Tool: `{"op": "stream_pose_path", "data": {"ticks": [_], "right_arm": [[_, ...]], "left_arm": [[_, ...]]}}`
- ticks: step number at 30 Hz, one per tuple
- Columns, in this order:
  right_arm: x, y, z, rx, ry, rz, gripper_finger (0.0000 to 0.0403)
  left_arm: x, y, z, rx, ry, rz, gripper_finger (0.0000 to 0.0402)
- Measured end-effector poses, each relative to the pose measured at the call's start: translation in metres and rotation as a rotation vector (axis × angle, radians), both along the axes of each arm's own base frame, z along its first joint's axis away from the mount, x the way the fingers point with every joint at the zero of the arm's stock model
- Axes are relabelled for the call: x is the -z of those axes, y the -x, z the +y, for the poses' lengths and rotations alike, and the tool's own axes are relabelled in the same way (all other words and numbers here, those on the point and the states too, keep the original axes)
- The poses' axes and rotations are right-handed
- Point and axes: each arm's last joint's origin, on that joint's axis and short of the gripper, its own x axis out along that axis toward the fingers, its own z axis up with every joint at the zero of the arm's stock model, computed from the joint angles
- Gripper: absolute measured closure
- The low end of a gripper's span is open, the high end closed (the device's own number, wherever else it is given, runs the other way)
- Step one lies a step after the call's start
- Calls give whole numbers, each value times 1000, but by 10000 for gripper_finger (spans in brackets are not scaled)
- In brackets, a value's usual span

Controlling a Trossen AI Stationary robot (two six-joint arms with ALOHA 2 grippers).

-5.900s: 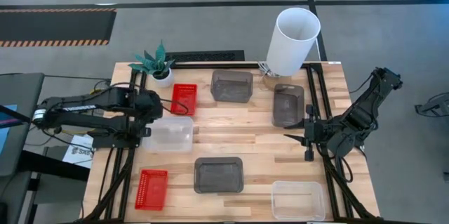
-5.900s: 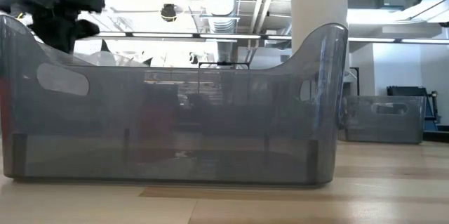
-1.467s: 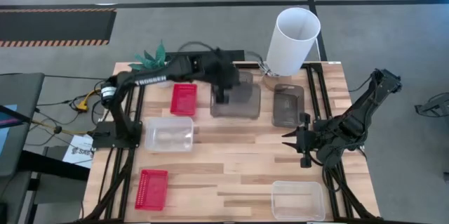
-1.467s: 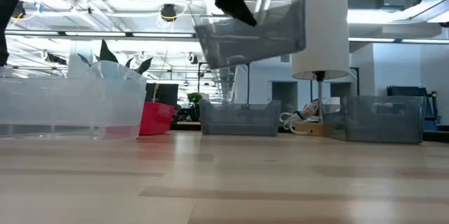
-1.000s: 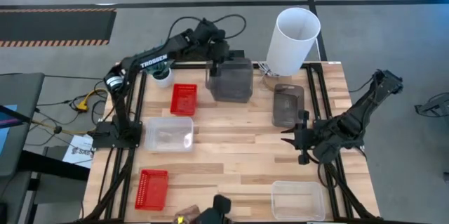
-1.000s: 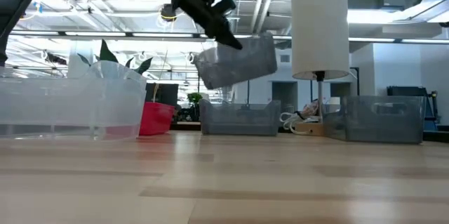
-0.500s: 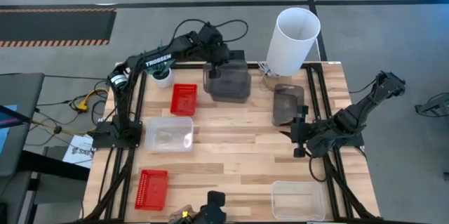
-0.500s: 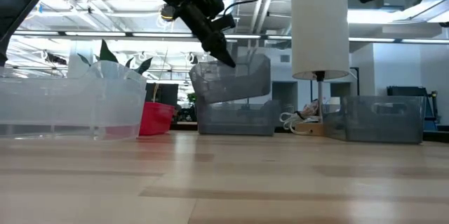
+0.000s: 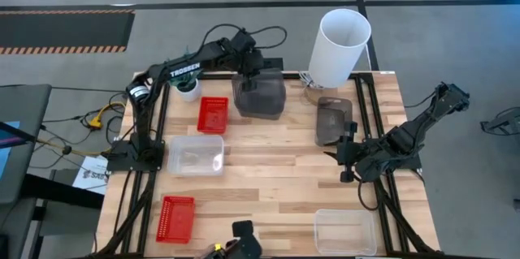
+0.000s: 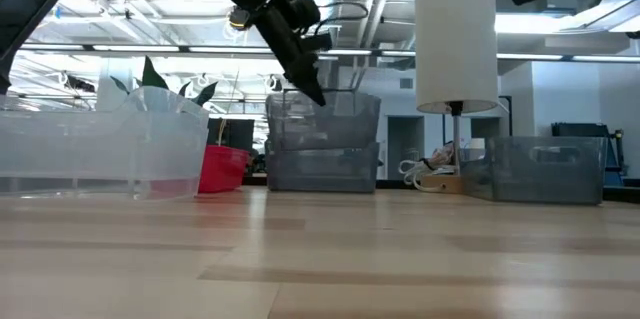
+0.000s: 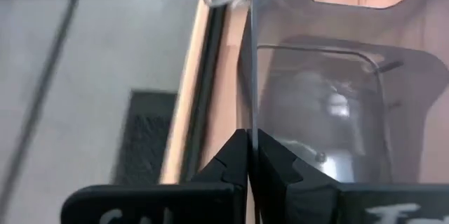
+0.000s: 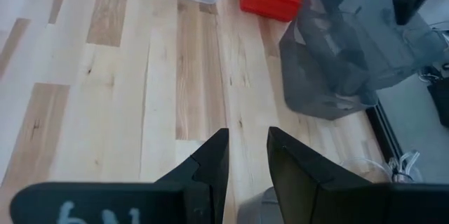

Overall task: Stack baskets by color
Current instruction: Stack the bottom black bin on the top black bin

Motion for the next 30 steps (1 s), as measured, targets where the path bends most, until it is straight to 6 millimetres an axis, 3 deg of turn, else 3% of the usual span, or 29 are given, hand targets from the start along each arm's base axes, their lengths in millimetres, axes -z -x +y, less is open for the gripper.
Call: {"op": "stream_pose_path", "data": {"ticks": [4,9,24,30], "right_arm": [[0,0,0,0,0,3,282],[1,1,0,-16,-16,22,282],[2,1,1,-26,-30,35,282],[2,1,1,-17,-43,31,282]], "left_arm": [[19,-7,0,-29,48,47,402],[40,-20,-12,89,38,127,402],[35,-26,-16,158,-31,122,399],[36,-29,-23,184,-32,133,348]]}}
